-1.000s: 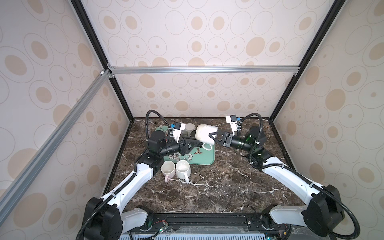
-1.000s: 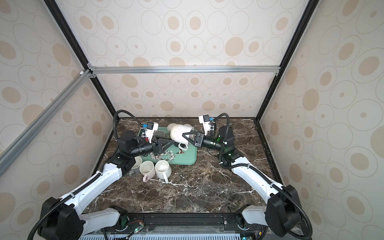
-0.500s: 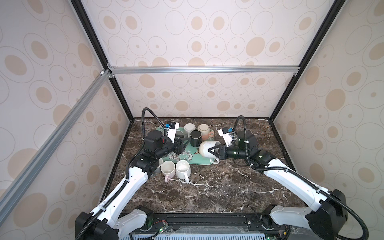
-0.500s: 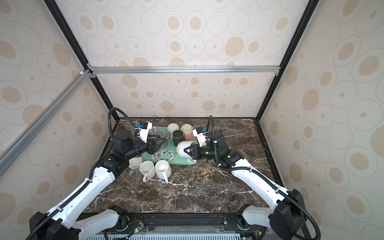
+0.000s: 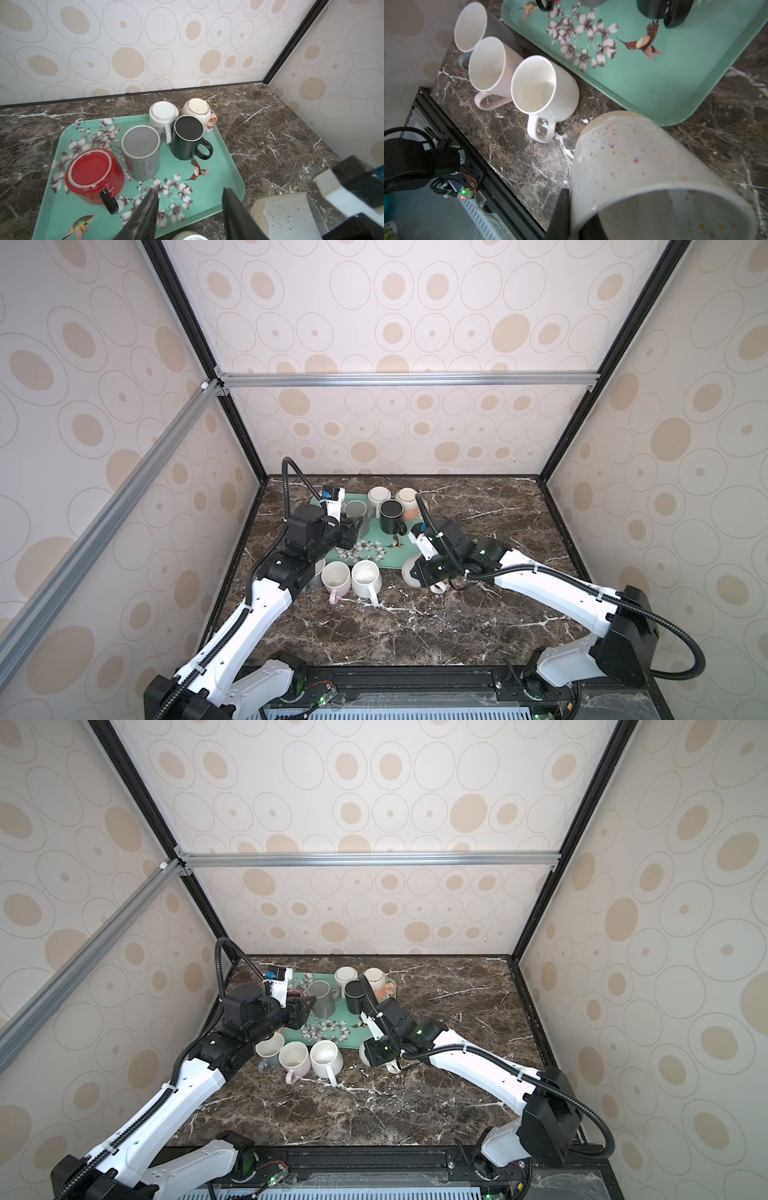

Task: Turn the mug right side up
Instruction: 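Lower the speckled mug upright beside the white mug with the right gripper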

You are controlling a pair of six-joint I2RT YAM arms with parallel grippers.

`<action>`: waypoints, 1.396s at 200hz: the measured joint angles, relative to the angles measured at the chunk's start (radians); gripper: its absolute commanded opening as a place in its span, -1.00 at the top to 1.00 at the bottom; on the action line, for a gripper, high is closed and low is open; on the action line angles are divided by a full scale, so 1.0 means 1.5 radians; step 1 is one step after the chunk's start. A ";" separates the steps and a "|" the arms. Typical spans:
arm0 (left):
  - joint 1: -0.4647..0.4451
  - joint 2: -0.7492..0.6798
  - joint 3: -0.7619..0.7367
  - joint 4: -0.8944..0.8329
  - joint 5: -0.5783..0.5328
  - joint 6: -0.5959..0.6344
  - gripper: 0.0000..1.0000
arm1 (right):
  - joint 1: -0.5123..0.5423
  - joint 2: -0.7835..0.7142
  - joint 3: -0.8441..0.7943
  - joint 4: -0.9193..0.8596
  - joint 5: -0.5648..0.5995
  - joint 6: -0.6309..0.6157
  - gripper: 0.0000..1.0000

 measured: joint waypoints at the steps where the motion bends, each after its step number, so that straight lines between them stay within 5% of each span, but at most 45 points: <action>1: 0.000 0.000 0.000 0.000 -0.001 0.000 -0.02 | 0.000 0.002 0.000 0.000 0.000 0.000 1.00; 146: 0.001 -0.021 -0.020 -0.021 -0.025 0.010 -0.03 | 0.008 0.167 0.055 0.029 -0.034 0.014 1.00; 279: 0.002 -0.018 -0.020 -0.020 -0.027 0.017 -0.03 | 0.010 0.206 0.092 0.041 -0.036 0.011 0.92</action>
